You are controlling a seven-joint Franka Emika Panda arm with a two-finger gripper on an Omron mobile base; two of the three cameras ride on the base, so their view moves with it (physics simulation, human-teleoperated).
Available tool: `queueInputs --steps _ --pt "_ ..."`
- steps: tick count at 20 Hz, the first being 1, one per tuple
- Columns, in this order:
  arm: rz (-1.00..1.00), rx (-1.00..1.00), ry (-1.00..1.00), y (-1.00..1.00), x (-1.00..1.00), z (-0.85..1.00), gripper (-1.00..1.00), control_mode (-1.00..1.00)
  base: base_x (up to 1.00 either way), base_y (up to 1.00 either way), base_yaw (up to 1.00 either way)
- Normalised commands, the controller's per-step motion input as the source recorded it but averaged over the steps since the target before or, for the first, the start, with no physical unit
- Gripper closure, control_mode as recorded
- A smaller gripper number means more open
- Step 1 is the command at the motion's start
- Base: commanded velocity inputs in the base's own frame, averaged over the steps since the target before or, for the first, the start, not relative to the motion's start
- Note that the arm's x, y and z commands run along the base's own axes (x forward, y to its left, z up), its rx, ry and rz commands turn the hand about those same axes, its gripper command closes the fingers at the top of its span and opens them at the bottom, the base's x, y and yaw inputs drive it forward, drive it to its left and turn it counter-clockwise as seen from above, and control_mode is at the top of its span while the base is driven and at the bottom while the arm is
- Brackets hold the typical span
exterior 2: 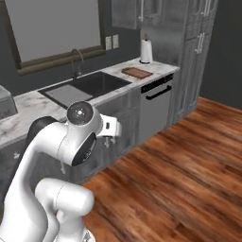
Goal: Retrieve the chicken drumstick from the fridge and place it on the cutting board.
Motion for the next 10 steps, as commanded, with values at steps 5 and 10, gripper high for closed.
queueInputs --steps 5,10 --pt "0.0 0.0 0.0 0.0 0.0 0.0 1.0 1.0 1.0 -0.21 -0.04" --pt "0.0 0.0 0.0 0.0 0.0 0.0 1.0 1.0 1.0 -0.04 0.0"
